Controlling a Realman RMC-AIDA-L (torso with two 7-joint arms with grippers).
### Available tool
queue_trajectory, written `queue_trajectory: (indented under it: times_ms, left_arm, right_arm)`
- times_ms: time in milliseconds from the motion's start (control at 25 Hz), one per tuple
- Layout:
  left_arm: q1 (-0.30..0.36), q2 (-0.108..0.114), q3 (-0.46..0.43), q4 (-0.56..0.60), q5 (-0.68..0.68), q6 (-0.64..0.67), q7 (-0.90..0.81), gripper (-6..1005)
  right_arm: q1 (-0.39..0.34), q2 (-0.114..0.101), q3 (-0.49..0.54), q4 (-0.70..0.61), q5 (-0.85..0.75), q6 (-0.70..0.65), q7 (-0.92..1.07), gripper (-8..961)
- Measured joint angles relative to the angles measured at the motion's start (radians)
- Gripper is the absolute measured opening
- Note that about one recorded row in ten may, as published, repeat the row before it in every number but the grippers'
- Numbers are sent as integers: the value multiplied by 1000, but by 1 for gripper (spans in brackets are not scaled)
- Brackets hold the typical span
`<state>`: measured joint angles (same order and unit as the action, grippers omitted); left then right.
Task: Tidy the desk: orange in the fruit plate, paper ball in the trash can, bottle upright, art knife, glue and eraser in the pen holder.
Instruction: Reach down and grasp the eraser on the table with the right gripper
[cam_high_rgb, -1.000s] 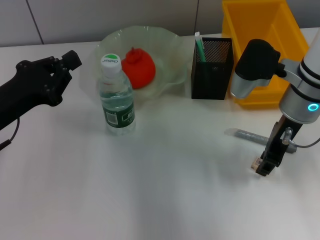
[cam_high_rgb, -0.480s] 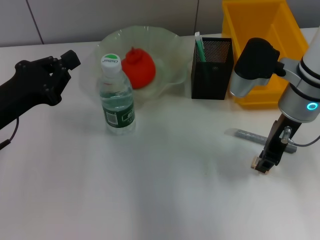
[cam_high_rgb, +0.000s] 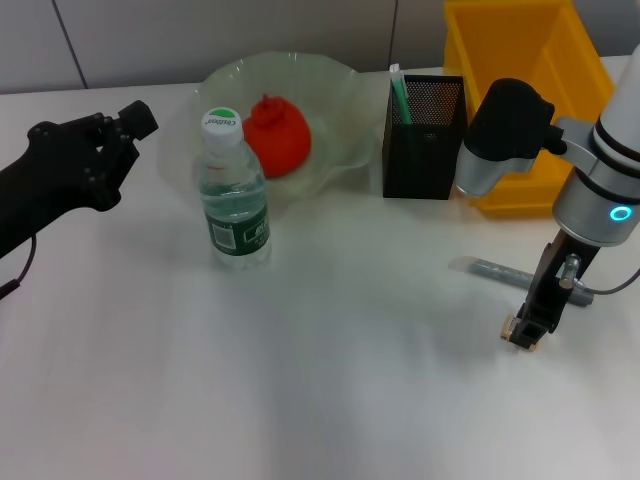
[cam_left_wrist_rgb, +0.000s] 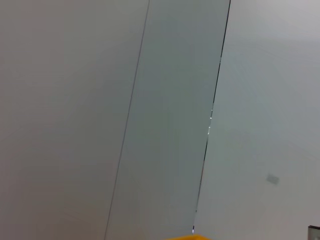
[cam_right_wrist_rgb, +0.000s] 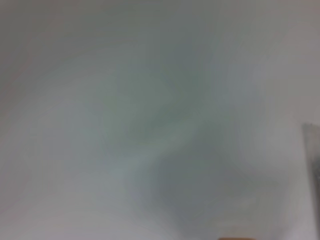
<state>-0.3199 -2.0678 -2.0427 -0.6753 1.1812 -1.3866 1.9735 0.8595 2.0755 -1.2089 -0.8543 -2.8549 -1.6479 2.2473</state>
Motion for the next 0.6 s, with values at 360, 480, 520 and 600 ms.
queue_trajectory:
  times_ms: [360,480,520,600]
  left_arm:
    - [-1,0,-2,1,0,0,1,0]
    - [-1,0,-2,1,0,0,1,0]
    - [-1,0,-2,2,0,0,1,0]
    - [-1,0,-2,2,0,0,1,0]
  right_arm:
    - [-1,0,0,0,-1,23,6,257]
    - [-4,0,0,0,-1,34,13,257]
    - [-4,0,0,0,-1,34,13,258]
    - [-5,0,0,-1,-1,38,14,261]
